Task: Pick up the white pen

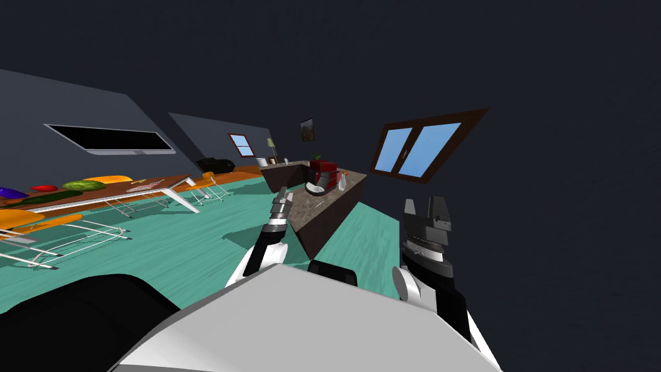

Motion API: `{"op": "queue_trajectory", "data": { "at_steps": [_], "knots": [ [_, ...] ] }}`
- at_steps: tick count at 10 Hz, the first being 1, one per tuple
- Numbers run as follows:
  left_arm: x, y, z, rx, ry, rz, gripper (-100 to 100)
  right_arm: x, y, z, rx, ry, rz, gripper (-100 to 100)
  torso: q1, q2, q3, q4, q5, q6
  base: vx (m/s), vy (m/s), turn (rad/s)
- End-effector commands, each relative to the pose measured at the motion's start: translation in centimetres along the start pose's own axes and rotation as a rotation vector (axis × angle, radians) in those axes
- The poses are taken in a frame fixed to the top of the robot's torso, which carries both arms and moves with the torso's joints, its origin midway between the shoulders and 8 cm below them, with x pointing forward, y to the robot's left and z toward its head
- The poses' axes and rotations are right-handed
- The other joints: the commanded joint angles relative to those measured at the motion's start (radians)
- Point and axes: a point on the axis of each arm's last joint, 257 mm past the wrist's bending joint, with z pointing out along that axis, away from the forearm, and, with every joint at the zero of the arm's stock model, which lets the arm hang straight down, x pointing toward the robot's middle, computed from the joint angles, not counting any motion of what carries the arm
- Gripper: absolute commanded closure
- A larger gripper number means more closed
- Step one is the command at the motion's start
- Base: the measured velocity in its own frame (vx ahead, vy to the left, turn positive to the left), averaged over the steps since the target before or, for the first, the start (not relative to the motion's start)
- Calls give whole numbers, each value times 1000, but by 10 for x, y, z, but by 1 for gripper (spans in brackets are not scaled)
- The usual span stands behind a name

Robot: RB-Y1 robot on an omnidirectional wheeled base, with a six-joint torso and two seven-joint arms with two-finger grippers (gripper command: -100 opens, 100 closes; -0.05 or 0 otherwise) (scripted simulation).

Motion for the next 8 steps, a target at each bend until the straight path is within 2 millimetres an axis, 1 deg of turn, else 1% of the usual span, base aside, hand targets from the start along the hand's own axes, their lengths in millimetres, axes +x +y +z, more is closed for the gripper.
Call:
{"op": "queue_trajectory", "data": {
  "at_steps": [1,4,7,8],
  "knots": [
    [1,4,0,-13,25,-5,-100,0,0,0,0,0,0,0,0,0,0,0,0,0,2,-7,-9],
    [-3,18,2,-69,66,-48,-100,0,0,0,0,0,0,0,-1,-1,0,0,0,0,11,-22,-14],
    [-13,41,2,-161,85,-133,-100,0,0,0,0,0,0,0,-2,-2,-1,0,0,0,22,-33,-25],
    [-13,42,2,-167,84,-133,-100,0,0,0,0,0,0,0,-2,-1,-1,0,0,0,15,-23,-6]
  ]
}}
